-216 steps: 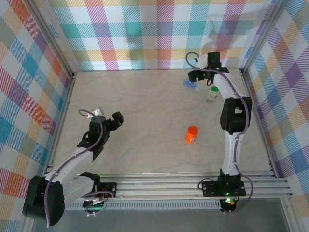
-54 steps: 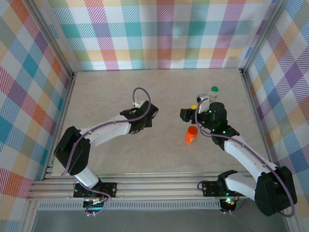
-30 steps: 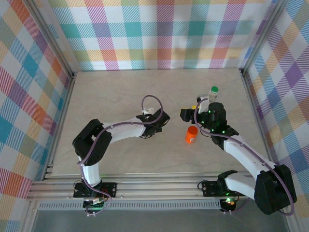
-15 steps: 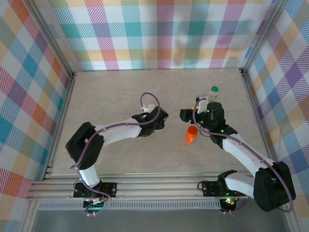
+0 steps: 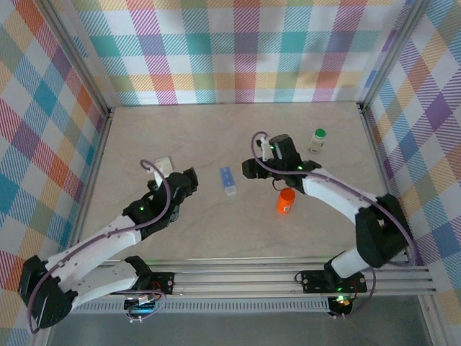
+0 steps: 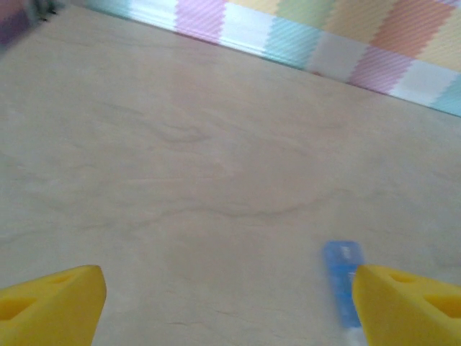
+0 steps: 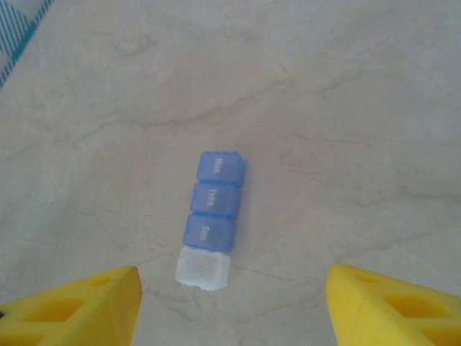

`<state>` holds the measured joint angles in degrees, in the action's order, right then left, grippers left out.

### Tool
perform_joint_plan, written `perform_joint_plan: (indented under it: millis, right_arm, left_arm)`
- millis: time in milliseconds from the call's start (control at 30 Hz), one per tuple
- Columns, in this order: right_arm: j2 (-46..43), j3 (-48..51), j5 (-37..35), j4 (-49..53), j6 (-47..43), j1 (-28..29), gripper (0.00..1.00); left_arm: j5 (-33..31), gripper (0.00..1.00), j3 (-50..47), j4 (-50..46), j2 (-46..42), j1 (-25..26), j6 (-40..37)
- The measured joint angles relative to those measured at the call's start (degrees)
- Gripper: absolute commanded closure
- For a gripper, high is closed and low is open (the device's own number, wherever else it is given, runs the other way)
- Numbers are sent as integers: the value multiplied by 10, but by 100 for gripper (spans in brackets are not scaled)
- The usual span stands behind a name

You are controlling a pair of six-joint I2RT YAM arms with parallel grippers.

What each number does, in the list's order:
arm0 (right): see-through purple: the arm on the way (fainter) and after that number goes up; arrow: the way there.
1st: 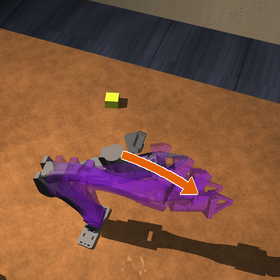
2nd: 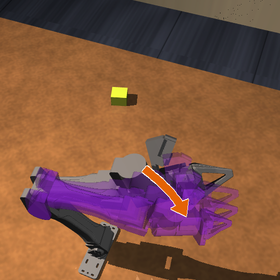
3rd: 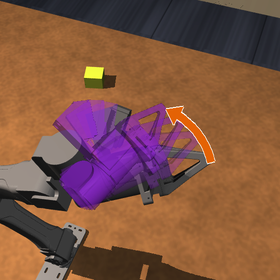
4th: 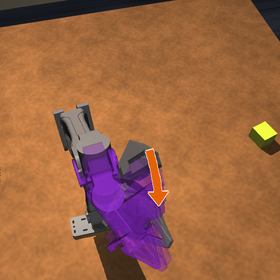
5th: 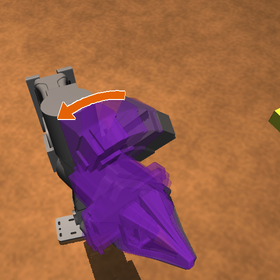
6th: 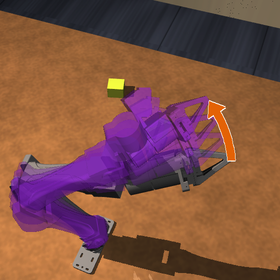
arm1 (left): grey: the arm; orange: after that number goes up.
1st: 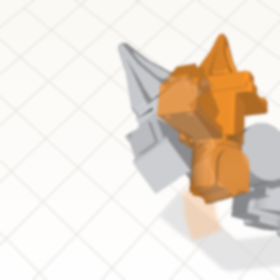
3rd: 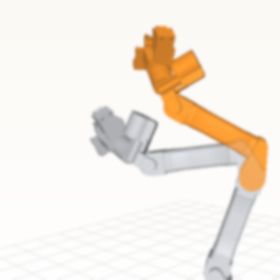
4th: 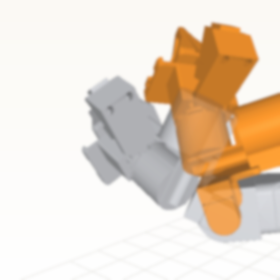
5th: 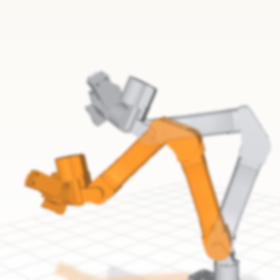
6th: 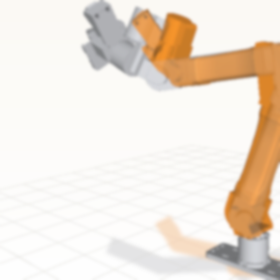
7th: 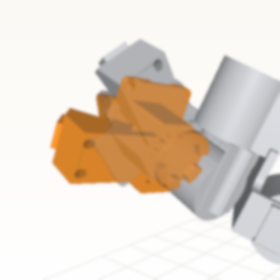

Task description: Sort the pills into containers

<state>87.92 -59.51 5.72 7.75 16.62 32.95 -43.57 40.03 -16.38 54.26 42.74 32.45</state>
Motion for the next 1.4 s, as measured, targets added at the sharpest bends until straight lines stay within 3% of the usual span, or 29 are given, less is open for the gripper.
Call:
perform_joint_plan:
  millis: [200, 500, 967, 1400]
  right_arm:
    - [117, -82, -26, 45, -13, 54, 35]
    - [223, -161, -67, 111, -25, 102, 35]
    - [287, -228, -122, 155, -36, 110, 40]
    - [296, -208, -128, 118, -94, 118, 44]
  left_arm:
    - [-27, 10, -42, 1, -43, -8, -13]
    - [-37, 10, -102, 34, -47, -9, -34]
    - [-36, 9, -111, 50, -70, -9, -37]
    - [-35, 9, -111, 50, -76, -9, -36]
